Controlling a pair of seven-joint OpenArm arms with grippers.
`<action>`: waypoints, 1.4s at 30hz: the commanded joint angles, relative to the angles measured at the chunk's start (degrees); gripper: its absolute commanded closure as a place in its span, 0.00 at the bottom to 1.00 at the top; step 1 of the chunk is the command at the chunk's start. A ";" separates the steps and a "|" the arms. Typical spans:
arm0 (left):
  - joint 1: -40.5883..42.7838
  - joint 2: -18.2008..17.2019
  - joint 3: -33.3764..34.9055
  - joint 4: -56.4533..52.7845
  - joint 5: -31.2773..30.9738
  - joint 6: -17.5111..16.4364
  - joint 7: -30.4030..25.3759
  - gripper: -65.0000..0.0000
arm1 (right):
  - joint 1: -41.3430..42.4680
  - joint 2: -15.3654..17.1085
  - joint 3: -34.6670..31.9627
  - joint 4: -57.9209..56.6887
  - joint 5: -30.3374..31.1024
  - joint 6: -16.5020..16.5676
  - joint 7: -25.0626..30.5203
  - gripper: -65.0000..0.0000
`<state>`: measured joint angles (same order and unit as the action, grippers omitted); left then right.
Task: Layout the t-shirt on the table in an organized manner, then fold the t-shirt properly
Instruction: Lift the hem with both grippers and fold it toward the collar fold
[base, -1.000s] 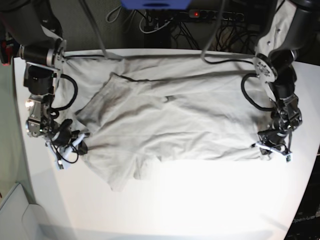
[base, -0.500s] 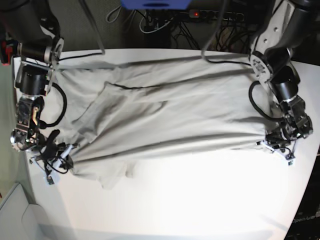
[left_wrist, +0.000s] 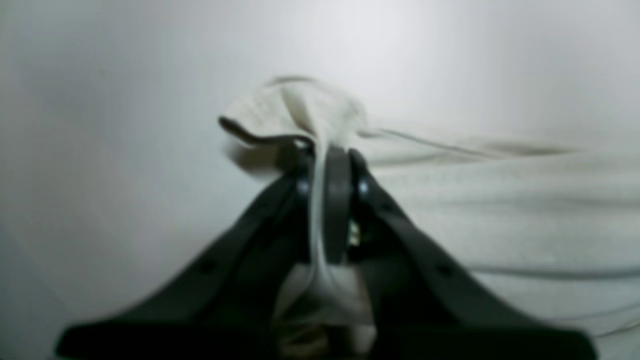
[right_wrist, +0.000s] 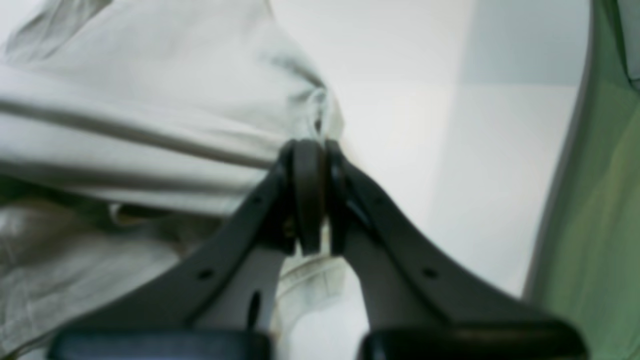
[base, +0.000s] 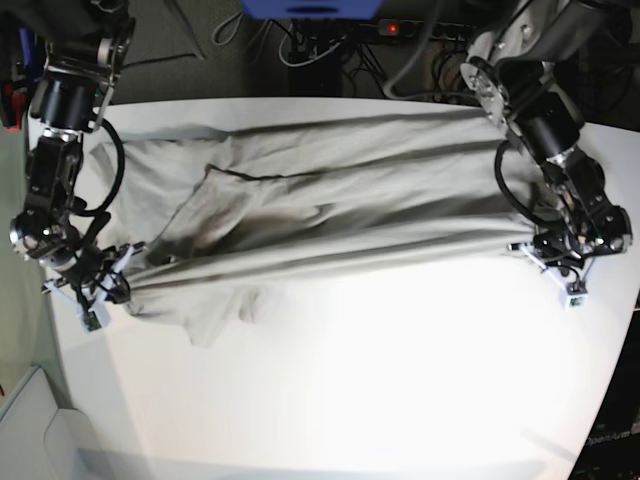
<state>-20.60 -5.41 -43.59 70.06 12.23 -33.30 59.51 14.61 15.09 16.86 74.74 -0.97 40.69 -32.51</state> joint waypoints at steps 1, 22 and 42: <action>0.25 -0.44 0.12 3.92 0.03 0.02 0.93 1.00 | 1.17 1.13 0.50 1.52 0.49 -0.69 1.08 1.00; 7.72 0.62 0.38 19.74 -0.05 -0.06 10.16 1.00 | -21.42 -3.88 3.58 28.60 0.49 -0.69 1.00 1.00; 12.47 -2.72 0.38 20.62 0.39 -5.60 14.12 1.00 | -29.51 -5.64 3.14 28.16 0.49 -0.69 1.17 1.00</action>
<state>-6.96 -6.96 -43.07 89.38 11.84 -38.87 73.78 -15.27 8.71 19.59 102.21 -0.54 40.53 -32.14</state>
